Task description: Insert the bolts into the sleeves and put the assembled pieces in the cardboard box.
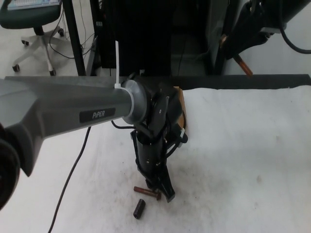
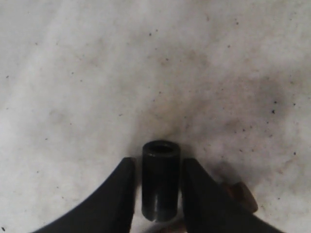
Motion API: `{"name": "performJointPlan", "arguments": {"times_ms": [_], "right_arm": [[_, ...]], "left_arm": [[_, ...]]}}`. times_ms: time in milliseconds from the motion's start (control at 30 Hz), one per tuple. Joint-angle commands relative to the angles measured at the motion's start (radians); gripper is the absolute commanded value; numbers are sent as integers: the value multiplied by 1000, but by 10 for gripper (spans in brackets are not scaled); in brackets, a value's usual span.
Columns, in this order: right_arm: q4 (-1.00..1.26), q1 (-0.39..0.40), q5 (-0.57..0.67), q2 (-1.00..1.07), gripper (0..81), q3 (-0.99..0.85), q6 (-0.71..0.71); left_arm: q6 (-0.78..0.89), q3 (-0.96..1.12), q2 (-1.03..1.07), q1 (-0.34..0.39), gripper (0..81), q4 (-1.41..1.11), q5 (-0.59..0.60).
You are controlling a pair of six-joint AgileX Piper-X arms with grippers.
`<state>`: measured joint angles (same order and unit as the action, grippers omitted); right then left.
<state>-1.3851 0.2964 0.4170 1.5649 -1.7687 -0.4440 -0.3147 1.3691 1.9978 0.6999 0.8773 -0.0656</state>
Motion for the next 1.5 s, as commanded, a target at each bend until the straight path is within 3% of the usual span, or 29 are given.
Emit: {"name": "performJointPlan", "arguments": {"times_ms": [0,167,300,667,867,967,1200,1367,1467], "right_arm": [[-7,-4,9,-10,8,-3,-1],[-7,-4,9,-10,8,-3,-1],[-7,-4,9,-10,8,-3,-1],[42,-18,2,-24,8,-3,18],[196,-64,2,-56,8,-3,205],[288,-99,2,-66,8,-3,330],[442,-121,19,-74,8,-3,426],[677,-118,246,-74,8,2,550],[873,-118,370,-74,8,19,684]], "left_arm": [[1,-4,4,4,313,12,3],[1,-4,6,4,290,10,0],[1,-4,6,4,10,10,0],[8,2,-84,0,6,37,0],[78,2,-300,-35,6,-55,12],[163,0,-436,-76,6,-125,88],[278,-6,-705,-211,6,-343,377],[237,-6,-770,-291,6,-381,733],[231,-12,-770,-303,6,-382,909]]}}
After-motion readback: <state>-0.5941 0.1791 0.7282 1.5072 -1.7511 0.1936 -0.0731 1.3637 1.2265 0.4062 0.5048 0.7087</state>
